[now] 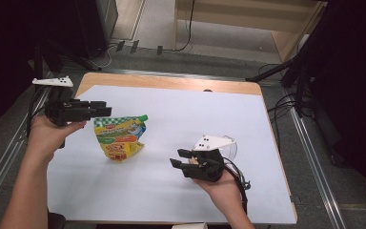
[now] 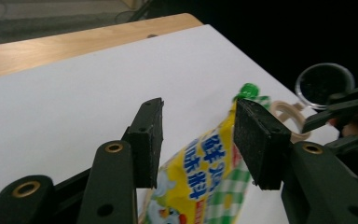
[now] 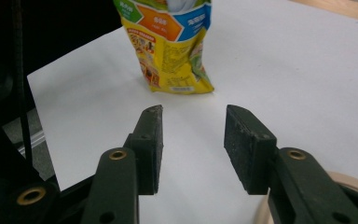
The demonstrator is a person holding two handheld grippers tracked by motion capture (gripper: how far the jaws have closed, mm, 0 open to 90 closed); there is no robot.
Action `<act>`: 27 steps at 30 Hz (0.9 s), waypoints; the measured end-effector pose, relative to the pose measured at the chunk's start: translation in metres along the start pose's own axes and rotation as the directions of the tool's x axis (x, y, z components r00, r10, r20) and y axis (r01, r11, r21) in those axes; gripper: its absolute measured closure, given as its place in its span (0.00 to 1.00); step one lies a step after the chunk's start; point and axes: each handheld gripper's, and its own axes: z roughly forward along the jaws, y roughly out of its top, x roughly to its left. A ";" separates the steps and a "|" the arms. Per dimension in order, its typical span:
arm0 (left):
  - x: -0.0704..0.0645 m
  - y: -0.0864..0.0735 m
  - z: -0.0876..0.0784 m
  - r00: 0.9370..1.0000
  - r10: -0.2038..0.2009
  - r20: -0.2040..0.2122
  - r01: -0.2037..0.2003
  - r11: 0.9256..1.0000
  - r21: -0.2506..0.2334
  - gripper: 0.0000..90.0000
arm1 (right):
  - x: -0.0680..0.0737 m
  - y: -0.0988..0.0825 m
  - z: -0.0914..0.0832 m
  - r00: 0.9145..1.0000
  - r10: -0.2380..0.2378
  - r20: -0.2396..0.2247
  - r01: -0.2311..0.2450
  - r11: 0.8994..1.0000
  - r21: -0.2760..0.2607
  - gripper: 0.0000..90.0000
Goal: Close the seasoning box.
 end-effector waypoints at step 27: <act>0.025 -0.019 0.016 0.998 -0.022 -0.057 0.023 1.000 0.015 0.51 | -0.042 0.019 -0.098 0.990 0.054 0.131 -0.042 0.995 -0.095 1.00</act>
